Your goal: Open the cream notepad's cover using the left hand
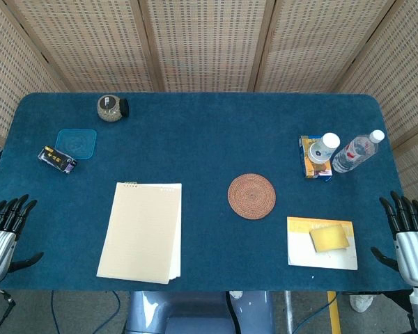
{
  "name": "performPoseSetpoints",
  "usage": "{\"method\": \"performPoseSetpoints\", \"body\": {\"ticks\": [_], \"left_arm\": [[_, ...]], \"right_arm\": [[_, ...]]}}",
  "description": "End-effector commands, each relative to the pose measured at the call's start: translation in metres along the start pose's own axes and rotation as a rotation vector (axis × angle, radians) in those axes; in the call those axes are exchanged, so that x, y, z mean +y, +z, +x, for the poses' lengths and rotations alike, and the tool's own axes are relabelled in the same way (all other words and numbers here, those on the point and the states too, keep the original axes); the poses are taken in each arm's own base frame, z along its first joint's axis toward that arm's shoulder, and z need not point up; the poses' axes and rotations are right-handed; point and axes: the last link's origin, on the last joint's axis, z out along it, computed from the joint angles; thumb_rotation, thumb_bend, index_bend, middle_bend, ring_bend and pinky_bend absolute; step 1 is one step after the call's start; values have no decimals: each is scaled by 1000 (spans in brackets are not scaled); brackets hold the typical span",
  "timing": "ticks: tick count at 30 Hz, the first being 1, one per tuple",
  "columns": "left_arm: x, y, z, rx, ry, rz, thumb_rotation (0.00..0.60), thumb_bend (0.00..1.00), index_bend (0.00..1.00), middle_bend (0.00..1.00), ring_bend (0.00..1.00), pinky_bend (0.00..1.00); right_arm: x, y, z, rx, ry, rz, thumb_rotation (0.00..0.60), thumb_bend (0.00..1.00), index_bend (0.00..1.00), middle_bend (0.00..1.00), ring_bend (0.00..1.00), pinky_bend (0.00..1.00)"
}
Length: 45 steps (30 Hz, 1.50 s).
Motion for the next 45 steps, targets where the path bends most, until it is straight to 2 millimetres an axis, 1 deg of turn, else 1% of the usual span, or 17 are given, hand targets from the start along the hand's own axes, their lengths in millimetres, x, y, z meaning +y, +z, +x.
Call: {"method": "performPoseSetpoints", "body": {"ticks": [1, 8, 10, 12, 13, 16, 18, 19, 20, 21, 25, 31, 35, 42, 45], "left_arm": [[0, 0, 0, -1, 0, 0, 600, 0, 0, 0, 0, 0], [2, 1, -5, -21, 6, -17, 600, 0, 0, 0, 0, 0], [6, 1, -10, -38, 13, -44, 600, 0, 0, 0, 0, 0], [12, 3, -19, -62, 23, -91, 600, 0, 0, 0, 0, 0], [16, 3, -24, -77, 27, -116, 600, 0, 0, 0, 0, 0], [31, 6, -51, -151, 29, -218, 600, 1, 0, 0, 0, 0], [40, 7, -71, -202, 46, -289, 600, 41, 0, 0, 0, 0], [43, 8, -79, -219, 48, -316, 600, 82, 0, 0, 0, 0], [49, 9, -92, -253, 47, -356, 600, 118, 0, 0, 0, 0], [53, 10, -100, -270, 41, -380, 600, 142, 0, 0, 0, 0], [60, 13, -120, -302, 31, -436, 600, 166, 0, 0, 0, 0], [70, 10, -134, -331, 42, -489, 600, 172, 0, 0, 0, 0], [73, 9, -141, -342, 69, -505, 600, 216, 0, 0, 0, 0], [80, 13, -143, -316, 76, -518, 600, 269, 0, 0, 0, 0], [82, 14, -145, -320, 83, -520, 600, 272, 0, 0, 0, 0]], "right_arm": [[0, 0, 0, 0, 0, 0, 600, 0, 0, 0, 0, 0], [0, 0, -1, -4, 0, 1, 600, 0, 0, 0, 0, 0], [-1, 0, -1, -5, 2, 2, 600, 0, 0, 0, 0, 0], [-1, 0, -1, -6, 3, 1, 600, 0, 0, 0, 0, 0], [-1, 0, -1, -7, 3, 1, 600, 0, 0, 0, 0, 0], [0, 1, -1, -9, 4, -5, 600, 0, 0, 0, 0, 0], [1, 2, -1, -9, 5, -10, 600, 0, 0, 0, 0, 0], [2, 2, -1, -10, 6, -12, 600, 0, 0, 0, 0, 0], [2, 1, -1, -11, 7, -13, 600, 0, 0, 0, 0, 0], [2, 2, -2, -12, 7, -12, 600, 0, 0, 0, 0, 0], [3, 2, -2, -14, 7, -13, 600, 0, 0, 0, 0, 0], [4, 3, -3, -20, 9, -18, 600, 0, 0, 0, 0, 0], [4, 3, -3, -21, 11, -17, 600, 0, 0, 0, 0, 0], [5, 4, -3, -24, 13, -19, 600, 0, 0, 0, 0, 0], [5, 4, -3, -25, 12, -20, 600, 0, 0, 0, 0, 0]]}}
